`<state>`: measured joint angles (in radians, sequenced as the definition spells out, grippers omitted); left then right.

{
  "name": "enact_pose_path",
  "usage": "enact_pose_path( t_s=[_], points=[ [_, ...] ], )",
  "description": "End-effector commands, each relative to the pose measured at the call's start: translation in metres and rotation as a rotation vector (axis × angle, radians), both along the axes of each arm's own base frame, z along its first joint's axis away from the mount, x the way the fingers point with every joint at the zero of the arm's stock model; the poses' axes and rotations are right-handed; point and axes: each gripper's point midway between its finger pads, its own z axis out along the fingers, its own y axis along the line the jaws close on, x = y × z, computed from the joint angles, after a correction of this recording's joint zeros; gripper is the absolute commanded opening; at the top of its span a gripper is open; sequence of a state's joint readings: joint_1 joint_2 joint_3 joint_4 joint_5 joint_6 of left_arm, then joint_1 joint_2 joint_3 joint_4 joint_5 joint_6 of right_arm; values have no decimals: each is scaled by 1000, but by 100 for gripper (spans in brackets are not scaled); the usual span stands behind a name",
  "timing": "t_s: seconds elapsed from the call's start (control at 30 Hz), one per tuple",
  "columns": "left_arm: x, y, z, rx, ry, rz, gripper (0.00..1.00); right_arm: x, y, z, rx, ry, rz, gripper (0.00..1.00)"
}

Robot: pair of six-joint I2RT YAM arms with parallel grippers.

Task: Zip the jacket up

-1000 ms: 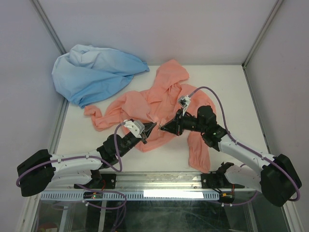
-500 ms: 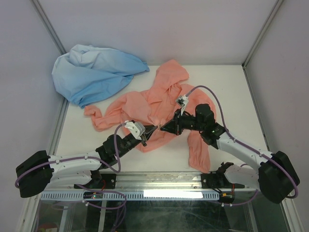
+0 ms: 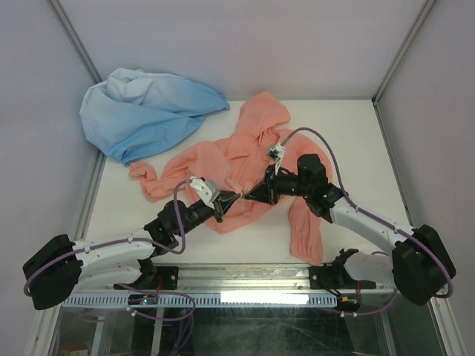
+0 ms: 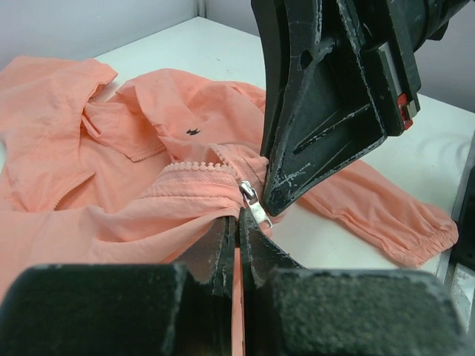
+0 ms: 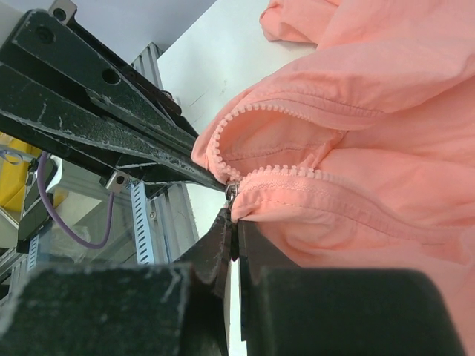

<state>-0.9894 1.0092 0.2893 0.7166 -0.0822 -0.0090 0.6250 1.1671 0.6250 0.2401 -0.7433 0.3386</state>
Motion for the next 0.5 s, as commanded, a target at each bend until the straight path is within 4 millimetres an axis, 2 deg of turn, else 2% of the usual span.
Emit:
enact_pose_path(
  t_s=[0.0,0.13,0.23,0.37,0.47],
  points=[
    [-15,-7,24,-103,43,-124,0,11,11,37,79,-121,31,0],
    [-4,8,33,-178,92,-41,2,9,9,33,83,-115,23,0],
    [3,15,36,-232,167,19,13,4,9,32,108,-105,28,0],
    [4,19,41,-334,277,56,35,-2,10,30,142,-89,35,0],
    [4,20,45,-408,350,66,39,-4,12,28,155,-78,40,0]
  ],
)
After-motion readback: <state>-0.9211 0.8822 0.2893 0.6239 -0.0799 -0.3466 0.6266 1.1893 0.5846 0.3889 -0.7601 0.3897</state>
